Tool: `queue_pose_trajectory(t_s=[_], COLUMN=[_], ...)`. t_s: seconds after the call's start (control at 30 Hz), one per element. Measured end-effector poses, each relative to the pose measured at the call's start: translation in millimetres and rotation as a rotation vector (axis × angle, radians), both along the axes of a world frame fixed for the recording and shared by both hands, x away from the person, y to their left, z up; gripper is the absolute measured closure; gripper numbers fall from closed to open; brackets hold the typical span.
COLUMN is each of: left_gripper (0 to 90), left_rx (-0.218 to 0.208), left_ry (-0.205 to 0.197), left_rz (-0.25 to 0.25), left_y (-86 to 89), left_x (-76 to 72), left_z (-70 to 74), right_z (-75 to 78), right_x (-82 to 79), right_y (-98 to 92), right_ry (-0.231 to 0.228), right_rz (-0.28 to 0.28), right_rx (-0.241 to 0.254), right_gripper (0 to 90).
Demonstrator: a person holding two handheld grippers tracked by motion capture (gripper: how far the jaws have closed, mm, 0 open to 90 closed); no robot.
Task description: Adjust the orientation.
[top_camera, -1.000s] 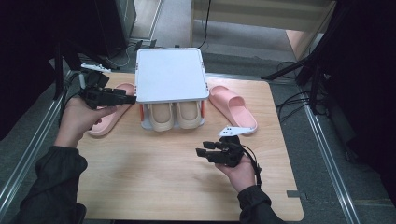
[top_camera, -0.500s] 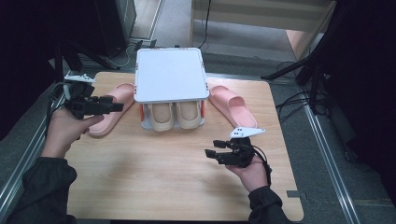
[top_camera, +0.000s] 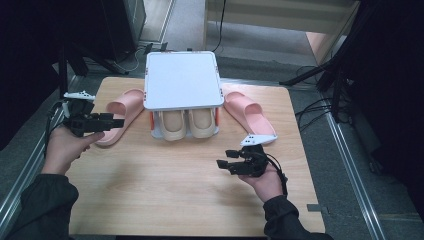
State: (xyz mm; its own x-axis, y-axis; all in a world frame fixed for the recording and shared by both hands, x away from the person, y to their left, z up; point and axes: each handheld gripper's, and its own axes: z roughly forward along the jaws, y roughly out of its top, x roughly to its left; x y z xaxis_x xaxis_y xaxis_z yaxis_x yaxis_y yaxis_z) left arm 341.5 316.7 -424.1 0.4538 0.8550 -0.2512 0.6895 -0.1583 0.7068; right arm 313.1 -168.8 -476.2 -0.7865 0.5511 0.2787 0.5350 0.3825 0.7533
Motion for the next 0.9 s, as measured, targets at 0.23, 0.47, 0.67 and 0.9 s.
queue_pose_trajectory(t_s=[0.23, 0.47, 0.67, 0.9], left_gripper=[49.6, 50.9, 49.7, 49.8], left_rx=[0.023, 0.008, 0.01, 0.027], left_ry=[0.048, 0.079, 0.113, 0.121], left_rz=[0.039, 0.054, 0.048, 0.05], left_y=[7.9, 12.5, 10.8, 7.5], left_x=[15.0, 38.5, 57.1, 74.3], left_z=[-24.5, -43.4, -56.7, -67.9], right_z=[-2.1, -5.0, -7.3, -7.1], right_x=[0.5, -2.2, -9.1, -17.7], right_y=[2.2, -1.4, -10.3, -25.1], right_ry=[-0.008, -0.01, -0.004, -0.006], right_rz=[0.002, -0.02, -0.049, -0.099], right_rx=[-0.014, -0.017, -0.018, -0.016], right_gripper=[43.9, 44.6, 44.7, 44.8])
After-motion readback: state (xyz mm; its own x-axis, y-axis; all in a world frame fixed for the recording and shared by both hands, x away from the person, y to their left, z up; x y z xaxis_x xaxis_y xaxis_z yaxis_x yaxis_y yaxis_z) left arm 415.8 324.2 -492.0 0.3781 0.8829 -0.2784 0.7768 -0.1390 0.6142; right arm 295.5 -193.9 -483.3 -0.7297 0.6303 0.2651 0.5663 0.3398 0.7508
